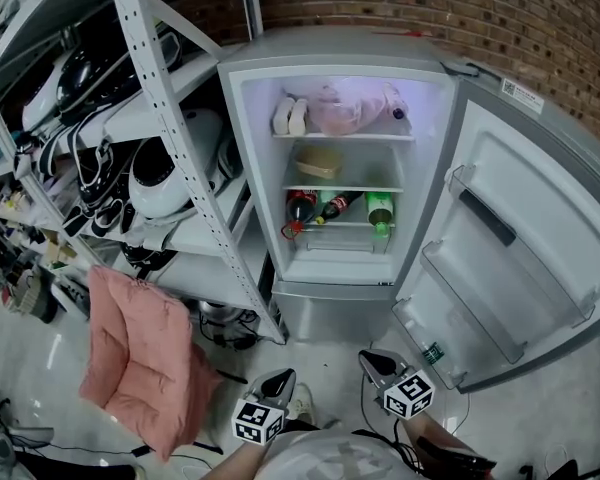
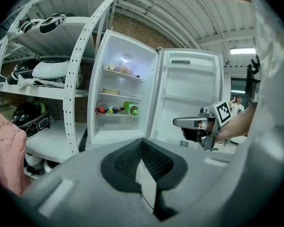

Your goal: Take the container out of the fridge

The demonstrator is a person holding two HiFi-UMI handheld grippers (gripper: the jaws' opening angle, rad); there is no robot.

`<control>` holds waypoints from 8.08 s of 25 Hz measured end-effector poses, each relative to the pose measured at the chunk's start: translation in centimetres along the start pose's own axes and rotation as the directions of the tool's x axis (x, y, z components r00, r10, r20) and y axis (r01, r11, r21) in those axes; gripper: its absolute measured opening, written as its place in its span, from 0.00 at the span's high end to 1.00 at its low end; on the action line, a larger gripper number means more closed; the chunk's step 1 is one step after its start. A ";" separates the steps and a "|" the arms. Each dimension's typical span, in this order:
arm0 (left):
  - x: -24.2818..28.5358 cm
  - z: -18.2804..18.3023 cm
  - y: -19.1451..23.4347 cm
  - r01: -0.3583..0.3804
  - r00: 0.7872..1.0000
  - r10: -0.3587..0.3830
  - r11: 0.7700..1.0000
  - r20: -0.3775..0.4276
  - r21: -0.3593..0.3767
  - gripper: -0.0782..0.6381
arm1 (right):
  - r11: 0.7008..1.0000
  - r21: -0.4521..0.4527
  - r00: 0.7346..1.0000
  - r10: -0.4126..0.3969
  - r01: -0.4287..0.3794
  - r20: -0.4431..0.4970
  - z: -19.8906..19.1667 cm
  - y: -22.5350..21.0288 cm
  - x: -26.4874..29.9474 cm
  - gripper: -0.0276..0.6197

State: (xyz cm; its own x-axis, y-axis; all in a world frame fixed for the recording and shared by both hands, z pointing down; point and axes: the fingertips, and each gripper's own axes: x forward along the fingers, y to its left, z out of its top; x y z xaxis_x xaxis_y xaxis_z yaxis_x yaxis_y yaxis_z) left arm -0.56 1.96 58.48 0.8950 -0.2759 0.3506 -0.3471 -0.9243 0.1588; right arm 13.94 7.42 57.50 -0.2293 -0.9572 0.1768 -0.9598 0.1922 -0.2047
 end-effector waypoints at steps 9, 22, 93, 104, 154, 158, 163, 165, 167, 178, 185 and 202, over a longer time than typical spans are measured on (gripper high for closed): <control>1.9 -0.4 1.9 0.006 1.000 -0.006 1.000 -0.013 -0.021 0.89 | 1.000 0.015 1.000 -0.010 0.010 -0.010 0.1 -1.5 2.4 0.95; 7.5 2.6 7.4 0.053 0.999 -0.053 0.998 -0.001 -0.025 0.89 | 0.998 0.028 0.998 -0.059 0.059 -0.005 2.2 -5.5 7.4 0.95; 32.7 28.2 17.8 0.156 0.968 -0.169 0.984 0.185 0.083 0.89 | 0.834 0.413 0.930 -0.349 0.366 -0.119 25.4 -37.6 36.4 0.65; 32.3 27.9 18.7 0.161 0.968 -0.175 0.983 0.180 0.089 0.89 | 0.794 0.440 0.906 -0.340 0.420 -0.251 24.6 -38.2 37.4 0.65; 21.5 21.3 12.4 0.211 0.965 -0.230 0.966 0.126 0.153 0.89 | 0.630 0.757 0.973 -0.228 0.174 -0.034 17.9 -27.1 24.0 0.89; 19.9 19.5 12.1 0.197 0.970 -0.214 0.970 0.117 0.142 0.89 | 0.641 0.746 0.976 -0.210 0.180 -0.056 16.4 -25.3 22.6 0.89; 18.3 17.4 12.2 0.156 0.980 -0.169 0.980 0.103 0.126 0.89 | 0.658 0.736 0.985 -0.152 0.161 -0.079 14.6 -23.0 21.6 0.89; 17.7 16.5 12.4 0.135 0.985 -0.146 0.984 0.094 0.115 0.89 | 0.659 0.738 0.989 -0.125 0.144 -0.082 13.8 -22.2 21.4 0.89; 17.0 15.6 12.6 0.115 0.989 -0.123 0.988 0.083 0.099 0.89 | 0.654 0.746 0.992 -0.098 0.127 -0.083 13.0 -21.5 21.0 0.89; 11.2 12.5 12.5 -0.061 0.993 0.058 0.998 0.101 0.030 0.89 | 0.707 0.707 0.990 0.083 0.023 -0.116 10.6 -15.9 21.1 0.89; 5.5 10.2 13.0 -0.193 0.974 0.194 0.981 0.117 -0.022 0.89 | 0.733 0.676 0.970 0.211 -0.074 -0.123 10.1 -10.5 21.8 0.89; -8.6 3.5 15.4 -0.503 0.847 0.522 0.848 0.097 -0.165 0.89 | 0.724 0.618 0.825 0.526 -0.308 -0.205 6.8 4.7 26.7 0.89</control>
State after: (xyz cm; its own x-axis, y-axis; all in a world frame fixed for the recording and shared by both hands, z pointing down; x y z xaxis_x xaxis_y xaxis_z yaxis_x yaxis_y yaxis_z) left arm -12.60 -10.79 54.69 0.6045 -0.7417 0.2905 -0.7912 -0.6014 0.1108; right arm 4.38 -18.68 54.67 -0.7274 -0.6444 0.2359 -0.5242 0.2998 -0.7971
